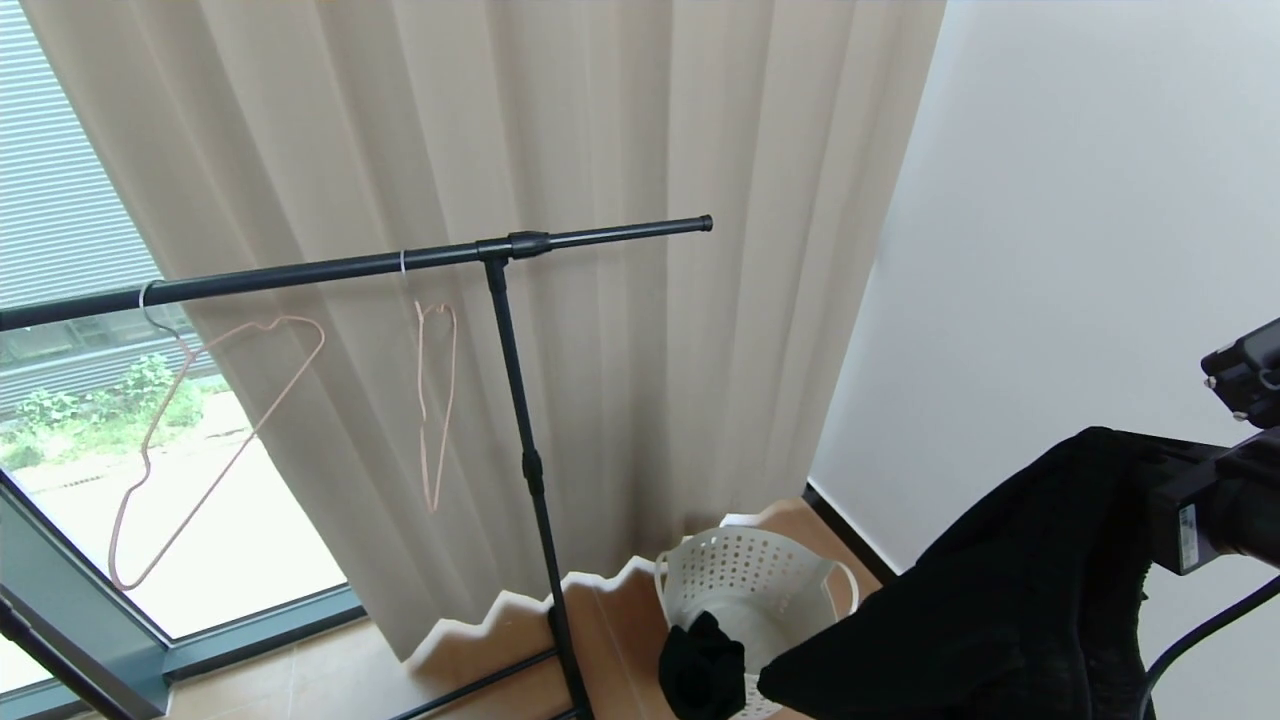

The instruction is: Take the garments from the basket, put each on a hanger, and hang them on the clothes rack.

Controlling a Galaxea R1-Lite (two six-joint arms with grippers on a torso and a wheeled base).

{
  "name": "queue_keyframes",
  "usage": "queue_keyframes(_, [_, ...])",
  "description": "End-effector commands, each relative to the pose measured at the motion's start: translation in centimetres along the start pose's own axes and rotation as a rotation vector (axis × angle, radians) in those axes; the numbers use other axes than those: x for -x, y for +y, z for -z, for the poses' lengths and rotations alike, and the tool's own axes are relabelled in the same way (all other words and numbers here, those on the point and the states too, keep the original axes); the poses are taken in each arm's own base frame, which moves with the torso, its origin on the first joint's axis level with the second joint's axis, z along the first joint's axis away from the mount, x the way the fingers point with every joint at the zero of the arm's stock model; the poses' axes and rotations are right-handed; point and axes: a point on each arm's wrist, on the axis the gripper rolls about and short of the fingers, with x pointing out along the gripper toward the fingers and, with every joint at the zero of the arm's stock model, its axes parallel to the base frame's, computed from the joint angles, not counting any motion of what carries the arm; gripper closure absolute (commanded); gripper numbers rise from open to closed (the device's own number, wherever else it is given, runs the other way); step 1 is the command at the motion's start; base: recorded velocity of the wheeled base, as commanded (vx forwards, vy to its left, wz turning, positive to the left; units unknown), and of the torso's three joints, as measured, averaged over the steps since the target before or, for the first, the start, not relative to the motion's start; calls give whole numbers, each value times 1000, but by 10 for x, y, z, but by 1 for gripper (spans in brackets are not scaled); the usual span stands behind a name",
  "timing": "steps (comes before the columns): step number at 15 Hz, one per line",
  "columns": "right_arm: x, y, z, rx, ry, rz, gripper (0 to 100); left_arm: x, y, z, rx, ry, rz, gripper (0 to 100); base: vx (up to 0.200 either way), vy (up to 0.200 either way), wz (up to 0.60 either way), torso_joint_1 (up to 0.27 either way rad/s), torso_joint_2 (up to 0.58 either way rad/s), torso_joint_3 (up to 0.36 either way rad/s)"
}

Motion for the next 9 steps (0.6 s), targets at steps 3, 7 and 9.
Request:
queue_keyframes(3, [1,9,1,19,-6,-42,100,0,0,0,1,-2,4,0,0,0,0,159,-342,-185])
queue_keyframes(7, [11,7,-2,14,-45,-32,100,0,0,0,2,-2,1,0,0,0,0,34,-79,-39])
queue_keyframes(9, [9,7,0,19,-31,-27,100,0,0,-1,4,-3,-2,0,0,0,300,4,1,1])
